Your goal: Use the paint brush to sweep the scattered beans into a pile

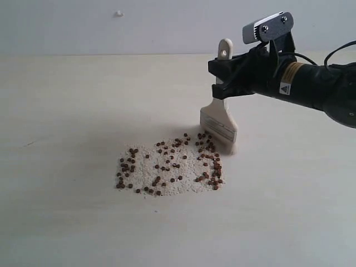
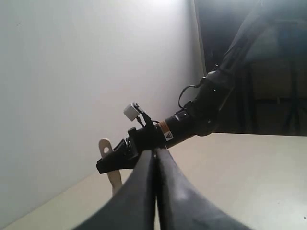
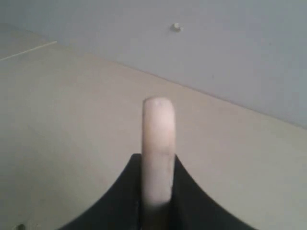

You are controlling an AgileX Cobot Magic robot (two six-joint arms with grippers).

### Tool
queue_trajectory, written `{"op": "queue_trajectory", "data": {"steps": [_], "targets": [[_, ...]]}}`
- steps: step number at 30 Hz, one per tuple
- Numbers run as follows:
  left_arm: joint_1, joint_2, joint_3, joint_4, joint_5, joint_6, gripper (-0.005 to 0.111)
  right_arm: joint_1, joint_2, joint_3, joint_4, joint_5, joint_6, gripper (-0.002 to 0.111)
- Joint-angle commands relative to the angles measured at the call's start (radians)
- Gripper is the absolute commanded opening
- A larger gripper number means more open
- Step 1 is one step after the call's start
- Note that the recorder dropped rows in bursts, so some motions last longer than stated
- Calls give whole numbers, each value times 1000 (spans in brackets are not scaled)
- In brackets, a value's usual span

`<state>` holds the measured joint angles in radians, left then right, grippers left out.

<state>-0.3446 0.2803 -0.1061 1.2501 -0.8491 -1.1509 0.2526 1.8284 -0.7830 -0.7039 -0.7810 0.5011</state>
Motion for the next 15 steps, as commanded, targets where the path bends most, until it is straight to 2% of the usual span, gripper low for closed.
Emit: {"op": "queue_trajectory", "data": {"steps": [1, 6, 15], "targets": [[-3, -5, 4, -6, 2, -5, 0, -2, 3, -3, -108, -35, 83, 0], [-3, -5, 4, -6, 2, -5, 0, -2, 0, -3, -136, -48, 131, 0], [-3, -5, 4, -6, 0, -5, 0, -2, -99, -3, -55, 75, 122, 0]]}}
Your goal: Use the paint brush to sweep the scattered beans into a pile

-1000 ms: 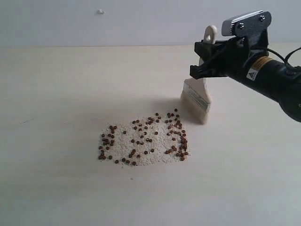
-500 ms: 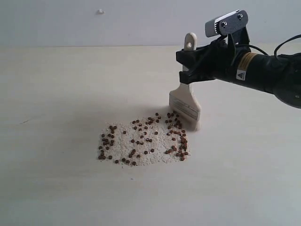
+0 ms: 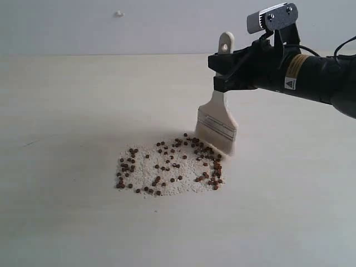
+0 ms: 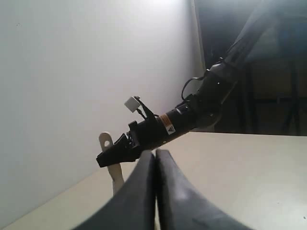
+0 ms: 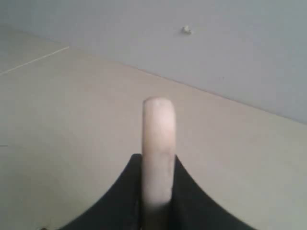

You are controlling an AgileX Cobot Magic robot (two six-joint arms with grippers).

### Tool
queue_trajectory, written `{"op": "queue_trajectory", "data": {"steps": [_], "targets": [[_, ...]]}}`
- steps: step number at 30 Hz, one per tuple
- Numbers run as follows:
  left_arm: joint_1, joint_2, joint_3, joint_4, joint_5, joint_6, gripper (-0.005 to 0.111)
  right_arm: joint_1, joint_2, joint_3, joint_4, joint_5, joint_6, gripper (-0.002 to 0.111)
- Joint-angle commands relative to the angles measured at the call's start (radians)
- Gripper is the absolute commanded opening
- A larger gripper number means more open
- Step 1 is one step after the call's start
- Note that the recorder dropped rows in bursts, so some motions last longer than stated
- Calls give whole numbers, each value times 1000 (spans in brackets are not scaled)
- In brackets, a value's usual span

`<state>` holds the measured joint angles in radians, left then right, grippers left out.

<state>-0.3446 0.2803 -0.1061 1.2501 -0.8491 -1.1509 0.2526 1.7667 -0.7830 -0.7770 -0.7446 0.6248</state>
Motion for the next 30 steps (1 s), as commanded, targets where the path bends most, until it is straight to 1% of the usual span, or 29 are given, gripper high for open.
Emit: {"op": "queue_trajectory", "data": {"steps": [1, 3, 6, 7, 8, 9, 12, 15, 17, 20, 21, 22, 26, 27, 28, 29, 30], "targets": [[-3, -5, 4, -6, 0, -5, 0, -2, -45, -3, 21, 56, -2, 0], [-3, -5, 4, -6, 0, -5, 0, -2, -56, -3, 46, 94, -2, 0], [-3, -5, 4, -6, 0, -5, 0, -2, -106, 3, 185, 213, -5, 0], [-3, -5, 4, -6, 0, -5, 0, -2, -120, 13, 227, 219, -23, 0], [-3, -5, 4, -6, 0, -5, 0, -2, -147, 43, 319, 211, -72, 0], [-3, -5, 4, -6, 0, -5, 0, -2, -160, 61, 350, 202, -88, 0], [-3, -5, 4, -6, 0, -5, 0, -2, -209, 155, 395, 181, -110, 0], [-3, -5, 4, -6, 0, -5, 0, -2, -238, 267, 490, 60, -177, 0], [-3, -5, 4, -6, 0, -5, 0, -2, -264, 317, 532, 1, -177, 0], [-3, -5, 4, -6, 0, -5, 0, 10, -295, 359, 582, -35, -190, 0], [-3, -5, 4, -6, 0, -5, 0, 30, -305, 359, 620, -6, -231, 0], [-3, -5, 4, -6, 0, -5, 0, 66, -306, 359, 708, -4, -283, 0], [-3, -5, 4, -6, 0, -5, 0, 151, -306, 359, 939, 10, -456, 0], [-3, -5, 4, -6, 0, -5, 0, 198, -306, 359, 1064, 17, -555, 0], [-3, -5, 4, -6, 0, -5, 0, 234, -306, 359, 1143, 12, -617, 0], [-3, -5, 4, -6, 0, -5, 0, 292, -306, 359, 1242, -23, -694, 0], [-3, -5, 4, -6, 0, -5, 0, 317, -306, 359, 1281, -45, -721, 0]]}}
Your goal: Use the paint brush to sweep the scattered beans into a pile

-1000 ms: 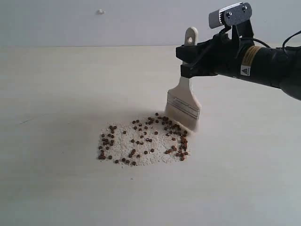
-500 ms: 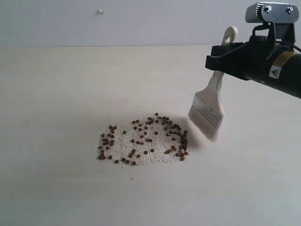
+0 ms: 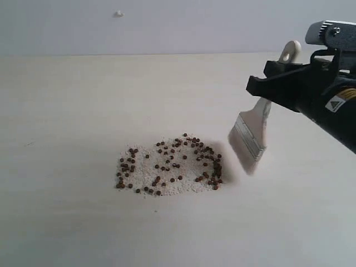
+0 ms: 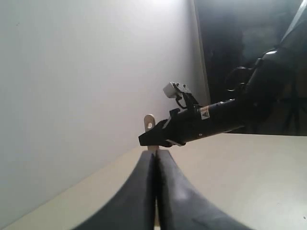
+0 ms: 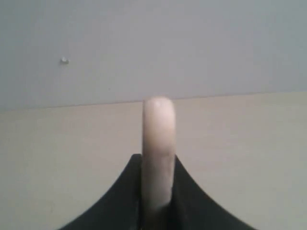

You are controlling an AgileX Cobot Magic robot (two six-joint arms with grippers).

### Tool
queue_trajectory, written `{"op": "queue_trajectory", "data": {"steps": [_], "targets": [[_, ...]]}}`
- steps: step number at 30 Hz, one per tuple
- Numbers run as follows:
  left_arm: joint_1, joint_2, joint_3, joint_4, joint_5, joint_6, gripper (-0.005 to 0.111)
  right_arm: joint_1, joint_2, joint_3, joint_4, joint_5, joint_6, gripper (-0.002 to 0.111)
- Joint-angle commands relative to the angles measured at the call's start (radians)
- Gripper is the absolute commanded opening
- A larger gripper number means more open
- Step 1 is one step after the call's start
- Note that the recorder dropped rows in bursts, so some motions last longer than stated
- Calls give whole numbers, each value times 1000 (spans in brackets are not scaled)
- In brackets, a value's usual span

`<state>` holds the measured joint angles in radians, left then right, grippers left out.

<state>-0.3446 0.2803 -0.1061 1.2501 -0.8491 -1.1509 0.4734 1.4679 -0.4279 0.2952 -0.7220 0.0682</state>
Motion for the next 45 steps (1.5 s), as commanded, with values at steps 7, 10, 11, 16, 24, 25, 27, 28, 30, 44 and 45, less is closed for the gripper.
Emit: {"op": "queue_trajectory", "data": {"steps": [7, 10, 11, 16, 24, 25, 27, 28, 30, 44, 45], "targets": [[-3, -5, 4, -6, 0, -5, 0, 256, 53, 3, 491, -250, -327, 0], [-3, -5, 4, -6, 0, -5, 0, 343, 100, 3, 611, -389, -358, 0], [-3, -5, 4, -6, 0, -5, 0, 369, 113, 3, 621, -413, -356, 0], [-3, -5, 4, -6, 0, -5, 0, 422, 167, 3, 638, -431, -351, 0], [-3, -5, 4, -6, 0, -5, 0, 422, 231, 1, 576, -412, -263, 0], [-3, -5, 4, -6, 0, -5, 0, 422, 238, -1, 558, -412, -248, 0], [-3, -5, 4, -6, 0, -5, 0, 422, 254, -14, 539, -399, -239, 0], [-3, -5, 4, -6, 0, -5, 0, 422, 259, -23, 534, -388, -232, 0], [-3, -5, 4, -6, 0, -5, 0, 422, 273, -38, 533, -370, -222, 0], [-3, -5, 4, -6, 0, -5, 0, 422, 284, -106, 491, -316, -152, 0], [-3, -5, 4, -6, 0, -5, 0, 422, 284, -108, 491, -310, -152, 0]]}}
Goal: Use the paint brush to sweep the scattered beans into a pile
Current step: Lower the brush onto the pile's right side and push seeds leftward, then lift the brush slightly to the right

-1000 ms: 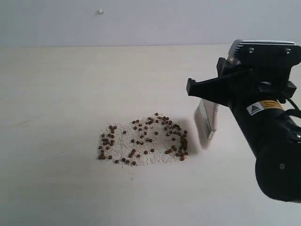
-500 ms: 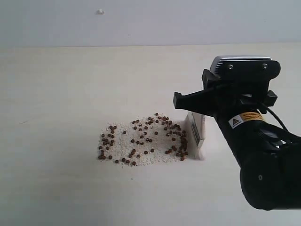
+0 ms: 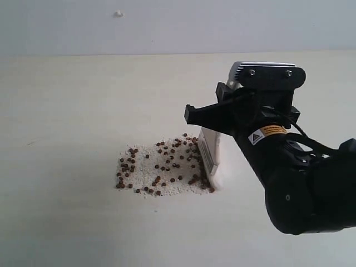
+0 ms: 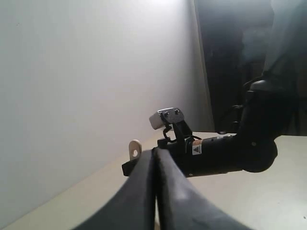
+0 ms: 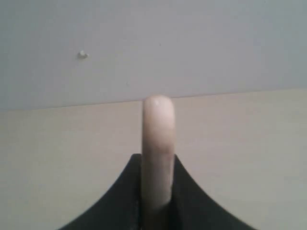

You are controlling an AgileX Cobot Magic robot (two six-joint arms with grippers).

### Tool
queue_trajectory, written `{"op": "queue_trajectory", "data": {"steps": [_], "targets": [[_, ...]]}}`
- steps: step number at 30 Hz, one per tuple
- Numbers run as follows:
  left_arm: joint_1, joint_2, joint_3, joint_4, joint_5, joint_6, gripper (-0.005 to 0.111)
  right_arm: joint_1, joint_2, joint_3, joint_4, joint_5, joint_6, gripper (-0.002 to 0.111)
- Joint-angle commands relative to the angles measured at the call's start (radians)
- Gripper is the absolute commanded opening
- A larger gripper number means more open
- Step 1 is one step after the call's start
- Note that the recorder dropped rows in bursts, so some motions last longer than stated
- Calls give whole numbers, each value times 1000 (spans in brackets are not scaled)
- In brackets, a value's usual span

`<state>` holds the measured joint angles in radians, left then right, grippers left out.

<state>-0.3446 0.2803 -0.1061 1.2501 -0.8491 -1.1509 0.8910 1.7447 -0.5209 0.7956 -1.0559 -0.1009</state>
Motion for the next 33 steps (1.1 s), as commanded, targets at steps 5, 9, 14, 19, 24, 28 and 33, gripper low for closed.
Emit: {"op": "queue_trajectory", "data": {"steps": [5, 9, 14, 19, 24, 28, 33], "targets": [[-3, -5, 4, -6, 0, -5, 0, 4, 15, -25, 8, 27, -3, 0], [-3, -5, 4, -6, 0, -5, 0, 4, -2, -25, 69, 15, -97, 0], [-3, -5, 4, -6, 0, -5, 0, 4, -32, -25, 67, 15, -114, 0], [-3, -5, 4, -6, 0, -5, 0, 4, -70, -25, 86, 14, -165, 0], [-3, -5, 4, -6, 0, -5, 0, 4, -103, -25, 94, 12, -209, 0], [-3, -5, 4, -6, 0, -5, 0, 4, -108, -25, 92, -19, -211, 0], [-3, -5, 4, -6, 0, -5, 0, -63, -94, -25, -31, -20, -196, 0]]}}
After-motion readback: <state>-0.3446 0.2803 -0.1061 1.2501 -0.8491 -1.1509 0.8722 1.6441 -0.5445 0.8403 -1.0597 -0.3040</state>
